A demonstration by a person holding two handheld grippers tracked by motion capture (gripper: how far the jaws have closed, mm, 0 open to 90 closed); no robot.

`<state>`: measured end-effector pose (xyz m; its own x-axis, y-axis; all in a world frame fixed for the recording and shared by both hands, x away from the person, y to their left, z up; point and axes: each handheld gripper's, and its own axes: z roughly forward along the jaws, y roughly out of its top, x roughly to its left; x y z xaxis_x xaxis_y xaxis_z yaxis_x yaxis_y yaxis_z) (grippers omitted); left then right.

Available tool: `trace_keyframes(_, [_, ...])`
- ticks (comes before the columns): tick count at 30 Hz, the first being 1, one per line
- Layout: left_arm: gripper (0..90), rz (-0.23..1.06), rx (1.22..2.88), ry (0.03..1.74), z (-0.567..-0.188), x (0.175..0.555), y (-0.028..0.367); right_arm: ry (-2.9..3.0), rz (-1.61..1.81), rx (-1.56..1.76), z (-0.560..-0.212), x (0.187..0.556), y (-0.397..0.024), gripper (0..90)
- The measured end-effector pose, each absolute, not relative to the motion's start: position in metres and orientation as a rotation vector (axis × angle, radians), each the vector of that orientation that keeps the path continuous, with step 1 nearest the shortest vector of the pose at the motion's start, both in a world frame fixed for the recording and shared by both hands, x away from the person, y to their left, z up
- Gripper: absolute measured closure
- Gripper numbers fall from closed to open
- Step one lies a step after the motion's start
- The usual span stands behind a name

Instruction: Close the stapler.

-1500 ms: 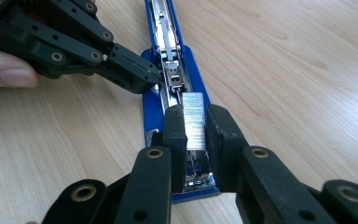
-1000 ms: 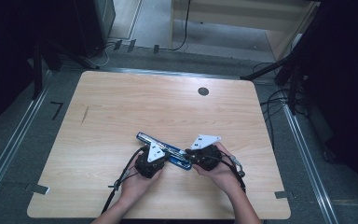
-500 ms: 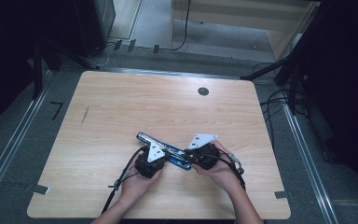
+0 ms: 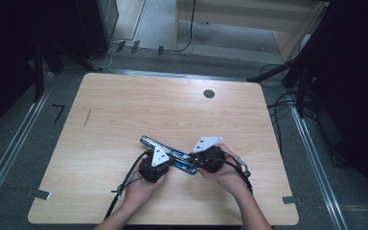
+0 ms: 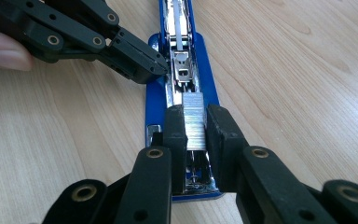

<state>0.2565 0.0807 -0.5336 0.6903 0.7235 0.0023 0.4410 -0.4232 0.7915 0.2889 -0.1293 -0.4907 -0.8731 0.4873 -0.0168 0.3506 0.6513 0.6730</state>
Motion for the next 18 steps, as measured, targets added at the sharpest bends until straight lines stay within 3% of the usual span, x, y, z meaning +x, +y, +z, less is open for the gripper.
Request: trace_keyframes(18, [90.0, 0.44, 2.083, 0.888, -0.5337, 0.2567, 0.0808, 2.701, 1.008, 0.682, -0.4922, 0.2918, -0.1288, 79.8])
